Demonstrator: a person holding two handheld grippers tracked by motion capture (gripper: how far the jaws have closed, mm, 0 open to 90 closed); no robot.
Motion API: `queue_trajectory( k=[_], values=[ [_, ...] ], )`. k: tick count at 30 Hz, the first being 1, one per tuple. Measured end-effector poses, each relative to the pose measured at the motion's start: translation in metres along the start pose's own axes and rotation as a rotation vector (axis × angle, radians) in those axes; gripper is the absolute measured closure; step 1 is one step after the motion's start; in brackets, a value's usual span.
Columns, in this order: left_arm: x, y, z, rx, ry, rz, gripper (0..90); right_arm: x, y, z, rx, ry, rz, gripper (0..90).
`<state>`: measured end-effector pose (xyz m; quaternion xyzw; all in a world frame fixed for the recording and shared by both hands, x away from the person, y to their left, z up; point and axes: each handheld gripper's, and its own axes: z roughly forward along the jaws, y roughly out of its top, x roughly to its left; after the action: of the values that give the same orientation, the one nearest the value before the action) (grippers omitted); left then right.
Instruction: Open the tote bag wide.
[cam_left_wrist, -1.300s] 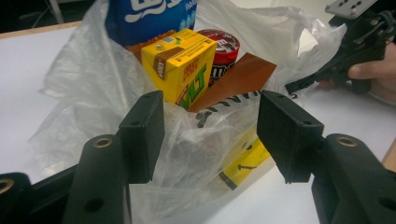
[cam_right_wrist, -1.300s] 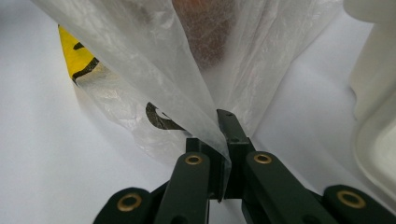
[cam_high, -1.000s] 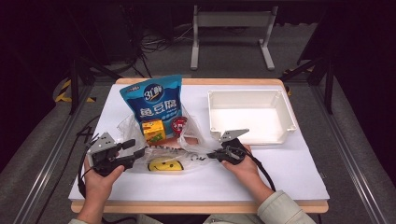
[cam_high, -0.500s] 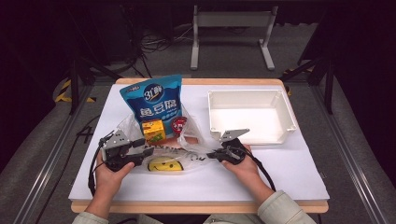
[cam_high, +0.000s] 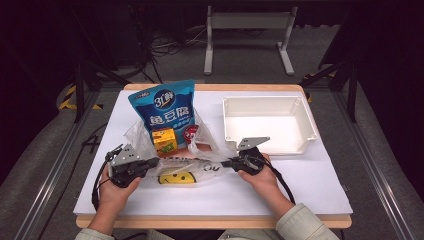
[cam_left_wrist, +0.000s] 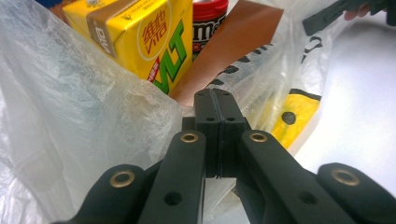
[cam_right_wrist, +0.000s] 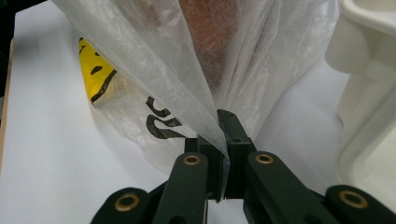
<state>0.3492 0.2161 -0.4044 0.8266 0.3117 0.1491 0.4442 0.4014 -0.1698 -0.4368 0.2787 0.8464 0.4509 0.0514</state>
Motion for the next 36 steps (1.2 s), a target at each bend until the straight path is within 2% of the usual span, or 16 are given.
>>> queue_trajectory(
  k=[5,8,10,13,14,24,25,29,34,36],
  values=[
    [-0.005,-0.004,-0.01,-0.014,-0.024,0.001,90.0,0.001,0.002,-0.002,-0.009,0.005,0.001,89.2],
    [-0.009,-0.011,-0.015,0.006,-0.043,-0.008,90.0,0.003,0.003,-0.002,-0.005,0.01,-0.007,89.4],
    [-0.01,-0.015,-0.016,0.022,-0.052,-0.028,90.0,0.004,0.004,-0.001,-0.005,0.014,-0.013,89.5],
    [-0.007,-0.019,-0.015,0.057,-0.067,-0.046,90.0,0.006,0.005,-0.001,0.003,0.014,-0.024,89.5],
    [-0.007,-0.021,-0.013,0.07,-0.07,-0.066,90.0,0.006,0.005,0.0,0.004,0.014,-0.026,89.5],
    [-0.002,-0.03,-0.004,0.152,-0.069,-0.095,90.0,0.008,0.004,0.004,0.019,0.026,-0.025,89.5],
    [-0.002,-0.031,-0.003,0.154,-0.07,-0.109,90.0,0.008,0.004,0.005,0.02,0.025,-0.027,89.6],
    [0.002,-0.034,0.0,0.164,-0.065,-0.12,89.9,0.008,0.004,0.006,0.024,0.027,-0.026,89.6],
    [0.008,-0.039,0.001,0.168,-0.078,-0.167,89.9,0.009,0.003,0.009,0.028,0.03,-0.029,89.6],
    [0.01,-0.04,0.003,0.187,-0.079,-0.183,89.9,0.009,0.003,0.01,0.032,0.03,-0.031,89.6]
  ],
)
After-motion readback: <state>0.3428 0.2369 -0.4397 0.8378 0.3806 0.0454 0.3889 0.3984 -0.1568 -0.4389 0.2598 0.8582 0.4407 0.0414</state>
